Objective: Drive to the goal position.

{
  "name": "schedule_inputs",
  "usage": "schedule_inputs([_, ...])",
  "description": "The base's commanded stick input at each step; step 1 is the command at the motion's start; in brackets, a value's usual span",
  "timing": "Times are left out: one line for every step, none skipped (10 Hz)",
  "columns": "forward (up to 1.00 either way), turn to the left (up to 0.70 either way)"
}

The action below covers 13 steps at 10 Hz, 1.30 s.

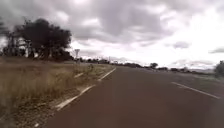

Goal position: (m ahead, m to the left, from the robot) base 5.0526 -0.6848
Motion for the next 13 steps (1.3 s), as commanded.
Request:
schedule_inputs([0.70,0.00])
schedule_inputs([0.70,-0.35])
schedule_inputs([0.70,-0.35])
schedule_inputs([0.70,-0.35])
schedule_inputs([0.70,-0.35])
schedule_inputs([0.70,0.00])
schedule_inputs([0.70,0.00])
schedule_inputs([0.70,-0.07])
schedule_inputs([0.70,-0.22])
schedule_inputs([0.70,-0.22])
schedule_inputs([0.70,-0.09])
schedule_inputs([0.70,0.00])
schedule_inputs([0.70,0.00])
